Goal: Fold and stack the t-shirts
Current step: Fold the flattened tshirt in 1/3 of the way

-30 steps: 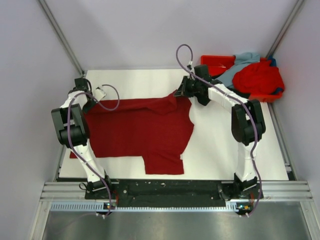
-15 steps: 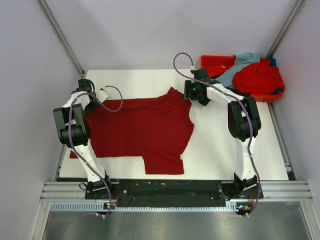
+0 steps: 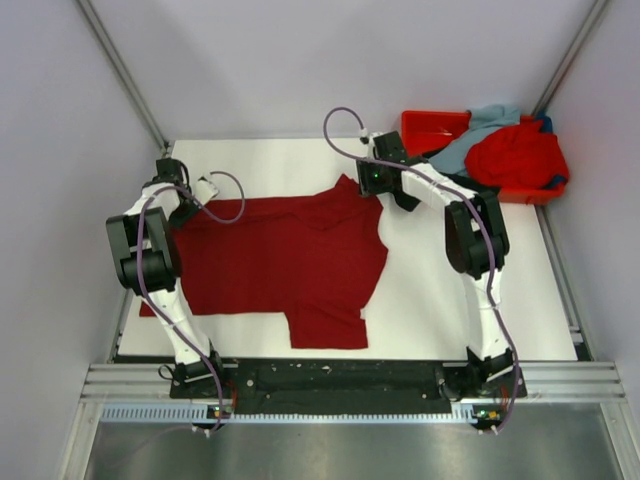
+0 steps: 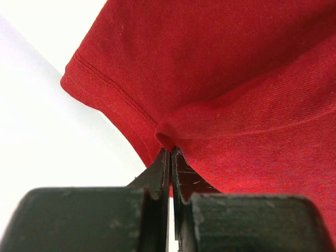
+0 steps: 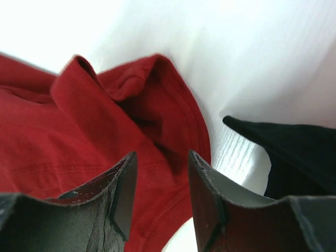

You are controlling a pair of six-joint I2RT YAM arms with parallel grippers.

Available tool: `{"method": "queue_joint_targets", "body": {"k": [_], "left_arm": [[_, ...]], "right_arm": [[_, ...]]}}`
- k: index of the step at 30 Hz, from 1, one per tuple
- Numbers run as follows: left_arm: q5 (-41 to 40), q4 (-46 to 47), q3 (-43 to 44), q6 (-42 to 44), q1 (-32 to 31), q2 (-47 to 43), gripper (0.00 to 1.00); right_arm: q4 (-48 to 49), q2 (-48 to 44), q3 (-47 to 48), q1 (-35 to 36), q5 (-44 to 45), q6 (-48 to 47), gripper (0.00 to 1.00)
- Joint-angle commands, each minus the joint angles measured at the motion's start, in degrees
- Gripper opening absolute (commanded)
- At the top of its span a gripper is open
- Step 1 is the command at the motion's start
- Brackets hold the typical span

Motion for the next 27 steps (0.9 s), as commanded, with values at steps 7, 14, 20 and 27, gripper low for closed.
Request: {"method": "queue_joint_targets", "body": {"k": [7, 14, 20, 27], "left_arm": [[0.7, 0.7, 0.5, -0.2, -0.2, -3.3, 0.0], [0.4, 0.5, 0.6, -0.2, -0.3, -3.7, 0.0], [0.7, 0.4, 0.8, -0.2, -0.2, -3.7, 0.0], [0.6, 0.4, 0.6, 0.1, -0.2, -3.8, 0.0]], "right_arm": [[-2.6, 2.7, 1.3, 0.2, -1.4, -1.6, 0.31], [-3.1, 1.3, 1.0, 0.5, -2.9, 0.0, 0.1], [-3.2, 1.6, 1.2, 0.4, -0.1, 0.7, 0.05], [-3.2, 4.3, 1.9, 0.4, 1.0, 0.4, 0.13]]}}
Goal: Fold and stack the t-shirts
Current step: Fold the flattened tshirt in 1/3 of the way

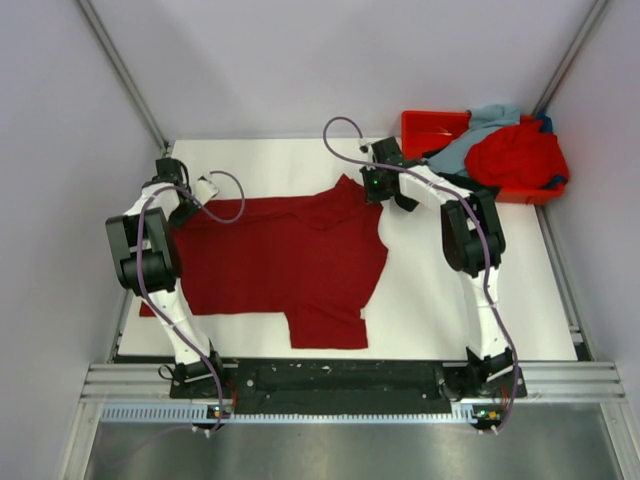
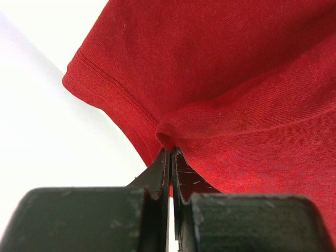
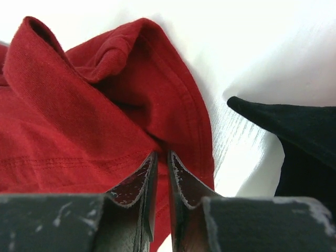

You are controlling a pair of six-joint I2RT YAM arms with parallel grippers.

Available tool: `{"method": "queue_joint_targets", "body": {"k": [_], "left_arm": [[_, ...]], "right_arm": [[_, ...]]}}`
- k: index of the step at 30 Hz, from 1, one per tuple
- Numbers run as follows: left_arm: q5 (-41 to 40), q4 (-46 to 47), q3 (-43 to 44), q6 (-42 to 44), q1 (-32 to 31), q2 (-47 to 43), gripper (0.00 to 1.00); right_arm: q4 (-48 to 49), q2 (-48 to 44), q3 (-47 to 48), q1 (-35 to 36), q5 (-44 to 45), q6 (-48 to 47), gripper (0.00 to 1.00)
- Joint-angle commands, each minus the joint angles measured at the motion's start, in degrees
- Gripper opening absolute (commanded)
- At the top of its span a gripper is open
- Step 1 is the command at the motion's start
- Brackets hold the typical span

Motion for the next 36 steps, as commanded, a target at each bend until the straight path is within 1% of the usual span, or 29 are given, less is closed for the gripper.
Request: {"method": "queue_joint_targets", "body": {"k": [1, 5, 6, 9, 15, 19, 24, 31, 36], "left_arm": [[0.6, 0.5, 0.7, 0.0, -0.2, -3.6, 0.0], [0.6, 0.5, 0.6, -0.1, -0.2, -3.6, 0.0], [0.5, 0.5, 0.6, 0.1, -0.2, -3.7, 0.0], [0.4, 0.6, 0.7, -0.1, -0.2, -3.7, 0.0], [0.6, 0.7, 1.1, -0.4, -0.2, -4.0, 0.0], [0.6, 1.6, 0.6, -0.6, -0.3, -4.7, 0.0], [0.1, 3.1, 0.7, -1.1, -0.2, -4.7, 0.0], [-0.5, 3.3, 1.0, -0.7, -0.2, -5.3, 0.0], [-1.3, 4.3, 1.3, 0.3, -0.2, -5.6, 0.0]], "right_arm": [[0.3, 2.0, 2.0, 0.3, 0.7, 0.6, 0.14], [0.3, 2.0, 1.8, 0.3, -0.8, 0.9, 0.12], [0.3, 2.1, 1.8, 0.4, -0.8, 1.0, 0.1], [0.4, 1.6, 1.6, 0.2, -1.2, 1.3, 0.0], [0.2, -3.0, 0.9, 0.4, -2.6, 1.9, 0.0], [0.2, -7.7, -1.0, 1.4, -2.4, 1.0, 0.0], [0.1, -12.9, -4.8, 2.4, -5.0, 1.9, 0.0], [-0.2, -21.4, -11.3, 2.5, -11.8, 4.9, 0.0], [-0.5, -28.7, -15.7, 2.5, -20.1, 8.5, 0.0]]}}
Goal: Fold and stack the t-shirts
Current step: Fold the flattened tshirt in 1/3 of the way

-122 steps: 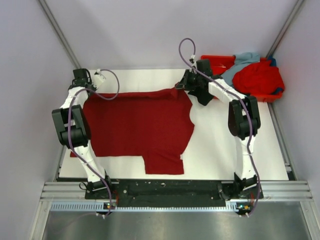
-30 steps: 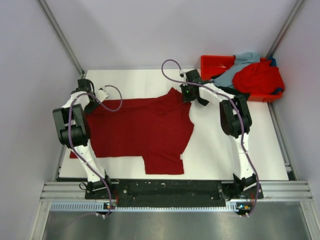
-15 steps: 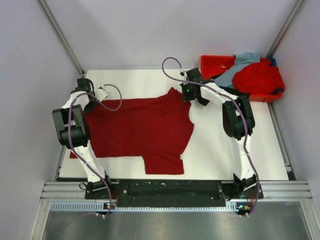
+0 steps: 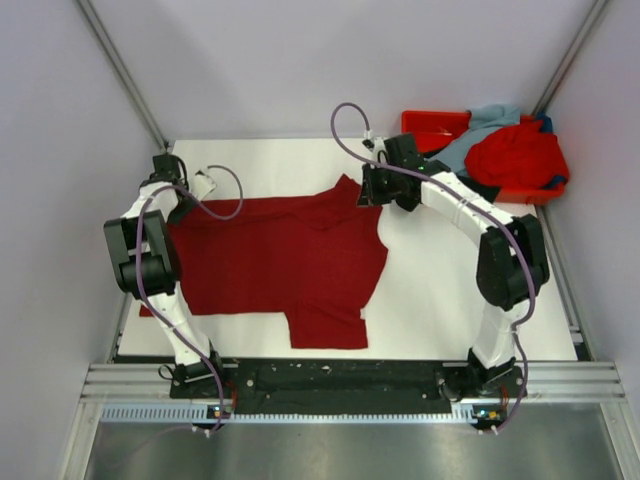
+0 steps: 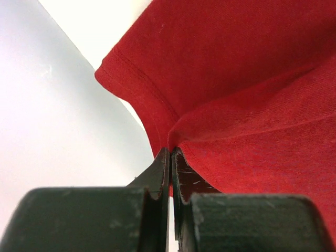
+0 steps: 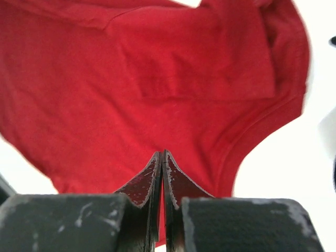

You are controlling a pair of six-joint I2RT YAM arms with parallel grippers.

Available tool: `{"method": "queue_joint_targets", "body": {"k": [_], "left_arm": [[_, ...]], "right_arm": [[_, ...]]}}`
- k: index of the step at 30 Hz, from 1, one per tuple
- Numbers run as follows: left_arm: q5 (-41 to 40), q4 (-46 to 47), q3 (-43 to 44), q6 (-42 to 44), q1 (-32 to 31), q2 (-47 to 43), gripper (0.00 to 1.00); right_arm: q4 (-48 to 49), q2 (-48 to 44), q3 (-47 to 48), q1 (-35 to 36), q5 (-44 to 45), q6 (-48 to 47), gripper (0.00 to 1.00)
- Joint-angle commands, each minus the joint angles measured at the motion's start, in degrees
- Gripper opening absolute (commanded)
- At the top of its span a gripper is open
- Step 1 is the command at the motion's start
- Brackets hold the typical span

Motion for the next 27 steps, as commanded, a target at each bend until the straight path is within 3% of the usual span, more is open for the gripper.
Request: {"method": "queue_joint_targets", "body": {"k": [1, 6, 7, 8, 9, 10, 11, 13, 16, 20, 25, 27], "left_arm": [[-0.8, 2.3, 1.6, 0.8, -0.2, -3.6, 0.0], [2.5, -2.2, 1.0, 2.4, -0.4, -4.1, 0.0], [2.8, -2.5, 0.1, 2.6, -0.6, -4.7, 0.09], [2.6, -1.4, -1.1, 2.6, -0.6, -5.3, 0.32], [1.9, 0.0, -2.1, 2.5, -0.7, -5.9, 0.47], [1.6, 1.9, -3.1, 2.4, -0.7, -6.7, 0.59], [1.5, 3.4, -3.6, 1.9, -0.7, -7.4, 0.64], [3.2, 4.7, -2.7, 0.3, -1.2, -9.2, 0.66], [8.6, 2.3, -1.3, -0.8, -4.8, -12.4, 0.66], [18.5, 1.7, -2.3, -2.1, -17.0, -15.1, 0.55], [31.0, -0.2, 0.9, -6.4, -32.0, -10.3, 0.52], [32.3, 0.6, 2.0, -8.2, -36.3, -7.5, 0.53]], "right_arm": [[0.7, -9.1, -3.3, 0.2, -8.4, 3.7, 0.0], [0.2, -8.9, -5.3, 0.1, -0.6, 0.9, 0.0], [0.3, -8.1, -4.9, 0.1, -0.9, 1.1, 0.0], [0.3, -7.2, -4.4, 0.0, -1.1, 1.3, 0.01], [0.3, -6.2, -3.6, -0.4, -1.1, 1.5, 0.06], [0.3, -5.1, -2.9, -0.8, -0.8, 1.5, 0.1], [0.2, -3.9, -1.7, -1.3, -0.2, 1.7, 0.17], [0.2, -1.7, 0.9, -2.3, 0.9, 1.0, 0.25], [0.0, 3.3, 5.5, -4.0, 3.0, -0.7, 0.27], [-0.6, 10.0, 11.1, -6.5, 3.6, -1.0, 0.32], [-0.7, 15.9, 15.9, -7.3, 2.5, -2.8, 0.34], [-0.7, 17.7, 17.4, -7.3, 1.9, -2.9, 0.34]]}}
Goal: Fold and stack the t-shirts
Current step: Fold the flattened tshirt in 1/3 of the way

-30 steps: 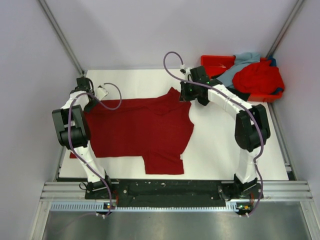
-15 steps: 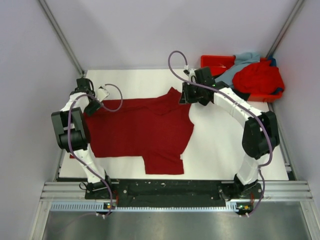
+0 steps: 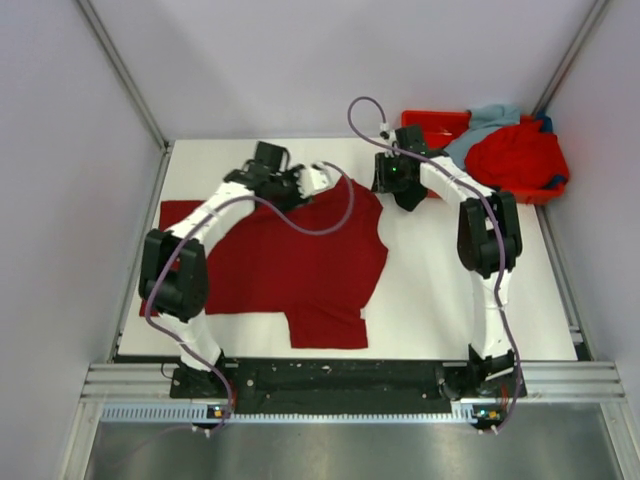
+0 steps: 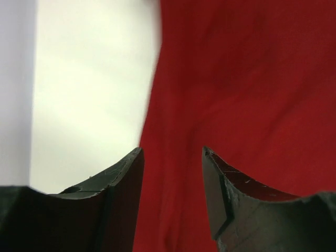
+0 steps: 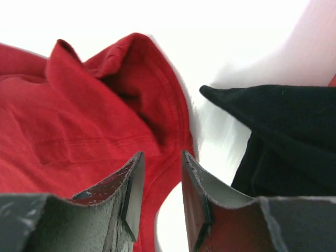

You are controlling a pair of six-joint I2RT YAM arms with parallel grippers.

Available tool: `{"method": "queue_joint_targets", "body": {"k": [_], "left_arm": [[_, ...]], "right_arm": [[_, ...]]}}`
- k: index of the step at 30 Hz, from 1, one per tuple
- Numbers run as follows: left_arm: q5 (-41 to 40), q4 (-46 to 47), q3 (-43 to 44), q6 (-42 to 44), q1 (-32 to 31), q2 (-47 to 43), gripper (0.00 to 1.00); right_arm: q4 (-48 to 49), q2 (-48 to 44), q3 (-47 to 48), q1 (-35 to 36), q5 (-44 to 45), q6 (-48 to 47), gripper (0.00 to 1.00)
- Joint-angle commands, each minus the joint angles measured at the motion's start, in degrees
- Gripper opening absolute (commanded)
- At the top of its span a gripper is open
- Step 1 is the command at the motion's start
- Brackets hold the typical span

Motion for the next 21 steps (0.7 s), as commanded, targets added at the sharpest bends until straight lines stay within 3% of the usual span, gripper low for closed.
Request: {"method": "queue_joint_targets", "body": {"k": [1, 4, 9, 18, 21], "left_arm": [[10.4, 0.4, 3.0, -5.6, -8.4, 5.7, 0.53], [7.0, 2.2, 5.8, -8.1, -11.9, 11.2, 0.54], [3.9, -0.3, 11.4, -11.6, -12.3, 18.0, 0.53], [4.8, -5.1, 9.8, -9.5, -13.5, 19.2, 0.53], [2.5, -4.4, 9.6, -10.0, -13.5, 19.4, 0.44]], "right_arm": [[0.2, 3.4, 5.7, 0.1, -0.8, -2.0, 0.34], [0.2, 4.8, 6.5, 0.3, -0.2, -2.2, 0.33], [0.3, 7.0, 7.0, 0.6, -1.2, -1.7, 0.31], [0.6, 8.9, 6.5, 2.0, -3.1, -1.4, 0.25], [0.6, 8.7, 6.6, 2.2, -2.1, -1.2, 0.25]]}}
